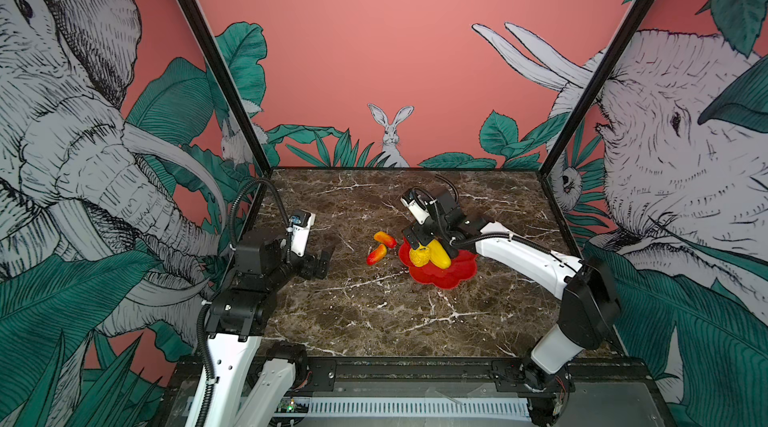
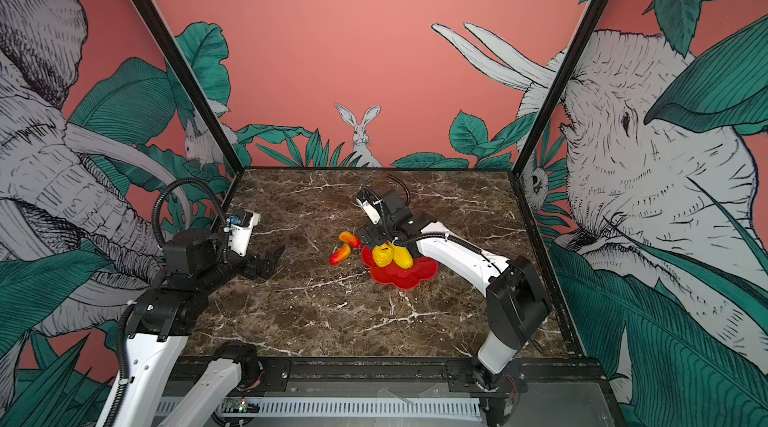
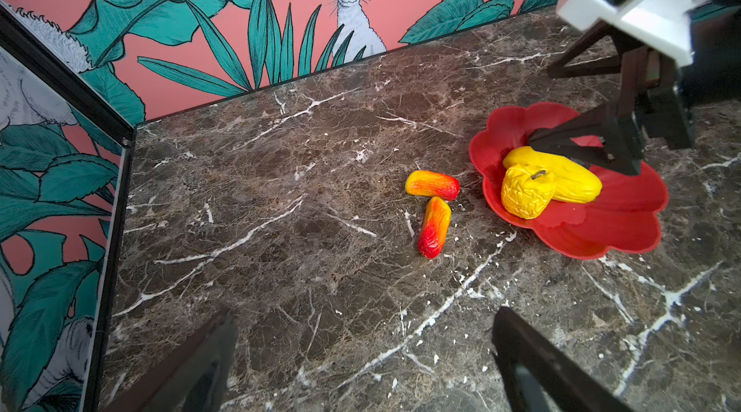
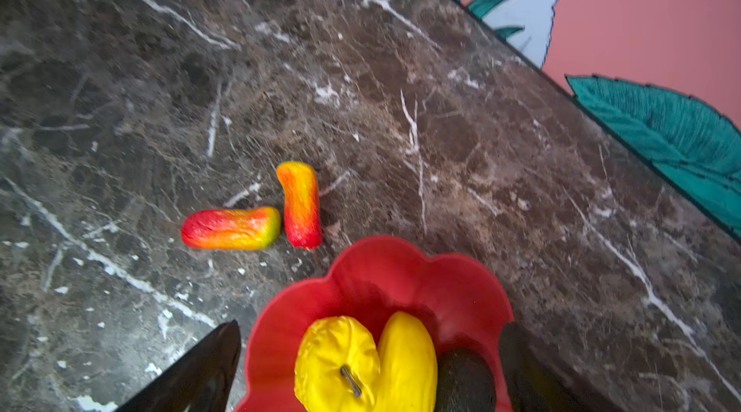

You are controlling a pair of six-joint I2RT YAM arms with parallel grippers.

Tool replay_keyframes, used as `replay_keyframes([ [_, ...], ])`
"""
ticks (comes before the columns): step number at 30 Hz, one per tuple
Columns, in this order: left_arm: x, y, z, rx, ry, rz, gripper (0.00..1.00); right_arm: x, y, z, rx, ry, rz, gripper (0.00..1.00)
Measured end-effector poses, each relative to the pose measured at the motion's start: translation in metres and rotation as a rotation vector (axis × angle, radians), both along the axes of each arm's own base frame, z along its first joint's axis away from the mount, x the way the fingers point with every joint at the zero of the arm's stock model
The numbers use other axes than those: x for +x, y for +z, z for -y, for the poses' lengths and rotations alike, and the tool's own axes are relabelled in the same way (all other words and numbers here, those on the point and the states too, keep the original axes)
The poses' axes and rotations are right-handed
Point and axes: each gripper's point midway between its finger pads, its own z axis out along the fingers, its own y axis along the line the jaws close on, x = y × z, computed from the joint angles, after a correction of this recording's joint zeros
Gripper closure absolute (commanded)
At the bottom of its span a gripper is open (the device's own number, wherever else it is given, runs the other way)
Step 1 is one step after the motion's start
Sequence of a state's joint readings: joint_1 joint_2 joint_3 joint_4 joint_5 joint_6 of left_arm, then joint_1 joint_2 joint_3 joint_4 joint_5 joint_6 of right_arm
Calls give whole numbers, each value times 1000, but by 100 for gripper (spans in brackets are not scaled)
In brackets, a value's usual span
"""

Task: Place and organize the fake fruits in the fruit bowl
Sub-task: 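Reach the right gripper to the upright red-yellow mango and grasp it, then place the red-yellow mango into the red bowl with the right gripper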

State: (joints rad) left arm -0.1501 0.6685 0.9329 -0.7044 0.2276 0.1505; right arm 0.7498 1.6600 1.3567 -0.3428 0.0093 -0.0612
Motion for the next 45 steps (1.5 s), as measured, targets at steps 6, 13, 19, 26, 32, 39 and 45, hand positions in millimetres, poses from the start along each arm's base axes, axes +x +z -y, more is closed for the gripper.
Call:
replay_keyframes([
  [6, -2, -1, 0, -3, -1, 12, 0, -5, -7, -56, 14, 126, -26, 0],
  [13, -3, 0, 1, -8, -9, 16, 0, 0, -63, -90, -41, 178, -128, 1],
  [19, -4, 0, 2, -9, -11, 16, 0, 14, -82, -96, -70, 162, -155, 8],
  [26, -4, 0, 2, -10, -12, 15, 0, 39, -97, -96, -70, 121, -175, 26],
  [32, -4, 0, 2, -10, -12, 13, 0, 50, -120, -93, -93, 91, -216, 31],
  [39, -3, -4, 2, -8, -12, 3, 0, 46, -131, -88, -116, 87, -250, 39],
  [45, -1, -6, 2, -7, -12, -7, 0, 45, -138, -89, -113, 85, -269, 44],
])
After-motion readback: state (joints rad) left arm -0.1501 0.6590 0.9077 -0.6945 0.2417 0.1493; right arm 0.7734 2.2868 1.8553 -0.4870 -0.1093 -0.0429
